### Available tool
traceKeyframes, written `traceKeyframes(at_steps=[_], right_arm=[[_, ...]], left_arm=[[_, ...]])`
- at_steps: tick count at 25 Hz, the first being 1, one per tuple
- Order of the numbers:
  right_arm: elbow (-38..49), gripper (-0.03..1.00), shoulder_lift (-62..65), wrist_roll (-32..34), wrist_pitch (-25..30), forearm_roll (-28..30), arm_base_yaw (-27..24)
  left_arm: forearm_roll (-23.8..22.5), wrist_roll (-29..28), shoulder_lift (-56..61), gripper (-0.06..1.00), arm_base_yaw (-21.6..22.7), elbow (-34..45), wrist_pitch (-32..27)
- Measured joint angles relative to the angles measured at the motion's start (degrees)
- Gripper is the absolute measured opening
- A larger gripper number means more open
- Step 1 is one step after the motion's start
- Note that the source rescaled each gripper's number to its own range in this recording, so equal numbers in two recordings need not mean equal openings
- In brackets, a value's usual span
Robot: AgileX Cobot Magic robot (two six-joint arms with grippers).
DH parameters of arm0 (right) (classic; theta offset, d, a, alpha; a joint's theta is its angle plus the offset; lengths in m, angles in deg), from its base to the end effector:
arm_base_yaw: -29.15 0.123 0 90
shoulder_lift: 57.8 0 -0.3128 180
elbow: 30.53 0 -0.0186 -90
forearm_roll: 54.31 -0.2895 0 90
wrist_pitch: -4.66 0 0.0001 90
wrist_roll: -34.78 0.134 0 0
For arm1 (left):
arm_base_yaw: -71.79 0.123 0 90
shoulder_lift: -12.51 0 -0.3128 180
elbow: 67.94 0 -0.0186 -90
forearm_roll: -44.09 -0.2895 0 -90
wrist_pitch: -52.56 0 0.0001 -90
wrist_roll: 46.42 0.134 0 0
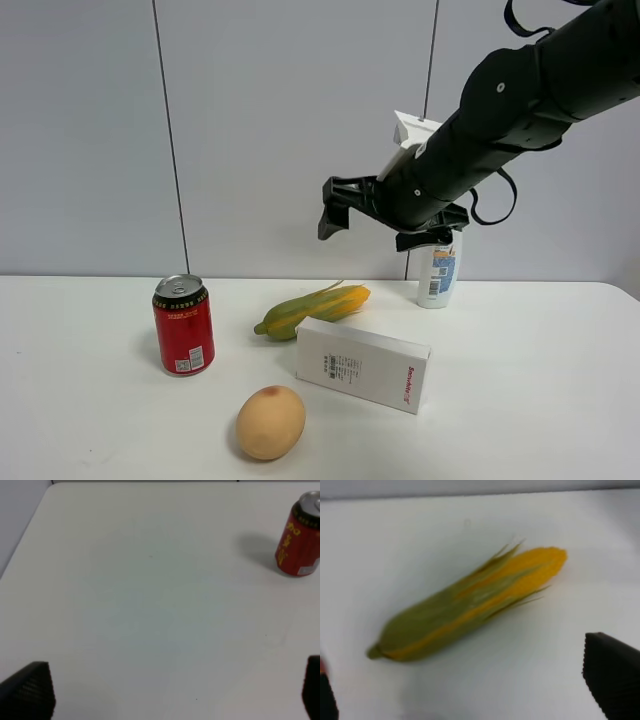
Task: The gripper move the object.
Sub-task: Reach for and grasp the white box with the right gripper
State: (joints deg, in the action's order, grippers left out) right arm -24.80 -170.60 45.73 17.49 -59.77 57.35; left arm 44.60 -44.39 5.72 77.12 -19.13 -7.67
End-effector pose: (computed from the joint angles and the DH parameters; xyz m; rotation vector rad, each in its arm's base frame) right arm 0.4261 0.2317 0.2009 -0.2530 2.3148 0.4216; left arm 0.0383 0.0025 0.2804 -0.0578 2.0215 0.0708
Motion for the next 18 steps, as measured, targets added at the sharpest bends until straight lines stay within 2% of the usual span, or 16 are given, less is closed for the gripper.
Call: traceKeyframes(at_steps=[4, 6, 11, 18], right_arm=[[0.0, 1.0, 0.3, -1.5, 1.2, 14.7, 0.0], [0.0, 1.0, 1.1, -3.2, 1.2, 17.8, 0.0], [0.0, 1.0, 2.7, -4.0, 1.9, 16.5, 0.3], [0.0, 1.0, 2.8, -4.1, 8.8, 14.3, 2.8]], left_arm=[[0.0, 0.0, 0.0, 1.0, 0.0, 0.0, 0.0], [0.0, 0.0, 0.0, 1.0, 0.0, 0.0, 0.0], [0.0, 0.0, 0.0, 1.0, 0.0, 0.0, 0.0], [0.0, 0.0, 0.0, 1.0, 0.0, 0.0, 0.0]])
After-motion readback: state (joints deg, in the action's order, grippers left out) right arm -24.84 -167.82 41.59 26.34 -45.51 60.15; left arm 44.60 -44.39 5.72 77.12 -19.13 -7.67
